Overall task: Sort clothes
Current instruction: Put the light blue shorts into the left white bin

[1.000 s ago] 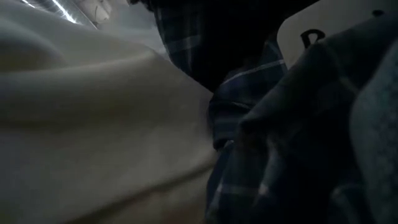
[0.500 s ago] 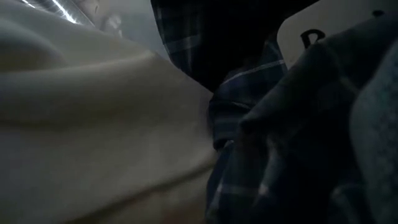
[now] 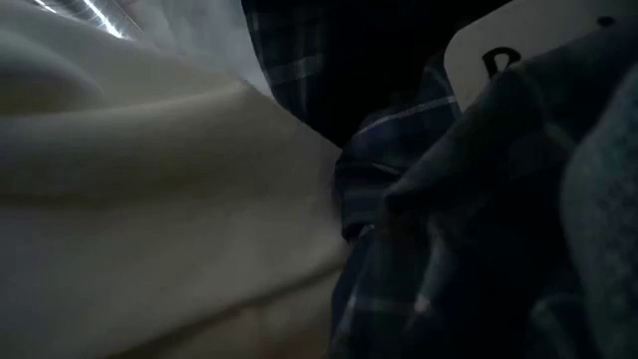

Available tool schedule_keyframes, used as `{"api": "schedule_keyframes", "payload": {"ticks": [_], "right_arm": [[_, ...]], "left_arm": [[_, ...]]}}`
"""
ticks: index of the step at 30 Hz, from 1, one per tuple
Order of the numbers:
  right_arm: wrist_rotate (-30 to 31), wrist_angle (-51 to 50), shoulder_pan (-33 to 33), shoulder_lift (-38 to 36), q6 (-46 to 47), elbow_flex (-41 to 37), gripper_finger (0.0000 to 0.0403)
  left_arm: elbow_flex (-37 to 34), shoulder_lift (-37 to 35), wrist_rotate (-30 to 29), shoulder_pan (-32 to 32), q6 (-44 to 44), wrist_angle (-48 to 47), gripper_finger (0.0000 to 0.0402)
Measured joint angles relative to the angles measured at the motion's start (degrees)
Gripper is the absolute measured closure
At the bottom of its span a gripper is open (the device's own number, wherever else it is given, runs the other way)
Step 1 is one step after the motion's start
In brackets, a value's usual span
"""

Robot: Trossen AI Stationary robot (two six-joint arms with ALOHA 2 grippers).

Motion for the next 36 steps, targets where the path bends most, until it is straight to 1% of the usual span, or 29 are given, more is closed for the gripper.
{"api": "schedule_keyframes", "payload": {"ticks": [7, 13, 17, 20, 24, 27, 31, 34, 36], "right_arm": [[0.0, 0.0, 0.0, 0.0, 0.0, 0.0, 0.0221], [0.0, -0.2, 0.0, 0.0, -0.4, 0.0, 0.0221], [0.0, -0.2, 0.0, 0.0, -0.4, 0.0, 0.0221], [0.0, -0.2, 0.0, 0.0, -0.4, 0.0, 0.0221], [0.0, -0.2, 0.0, 0.0, -0.4, 0.0, 0.0221], [0.0, -0.7, 0.0, 0.0, -0.4, 0.0, 0.0221], [0.0, -0.9, 0.0, 0.0, -0.4, 0.0, 0.0221], [0.0, -0.9, 0.0, 0.0, -0.3, 0.0, 0.0221], [0.0, -0.6, 0.0, 0.0, -0.2, 0.0, 0.0221]], "left_arm": [[0.0, -4.2, -0.2, 2.9, 6.1, 6.1, 0.0389], [0.0, -4.8, -0.2, 5.3, 13.2, 13.3, 0.0389], [0.0, -4.8, -0.2, 6.9, 20.2, 20.3, 0.0389], [0.0, -4.8, 0.1, 8.2, 27.6, 28.9, 0.0389], [0.1, -4.8, 3.7, 9.1, 39.4, 42.7, 0.0389], [1.5, -4.8, 6.6, 9.0, 47.8, 49.7, 0.0389], [3.8, -4.8, 10.9, 9.3, 54.8, 51.7, 0.0389], [5.4, -4.8, 14.8, 10.6, 57.5, 51.6, 0.0389], [6.4, -4.8, 16.1, 11.8, 58.6, 51.6, 0.0389]]}}
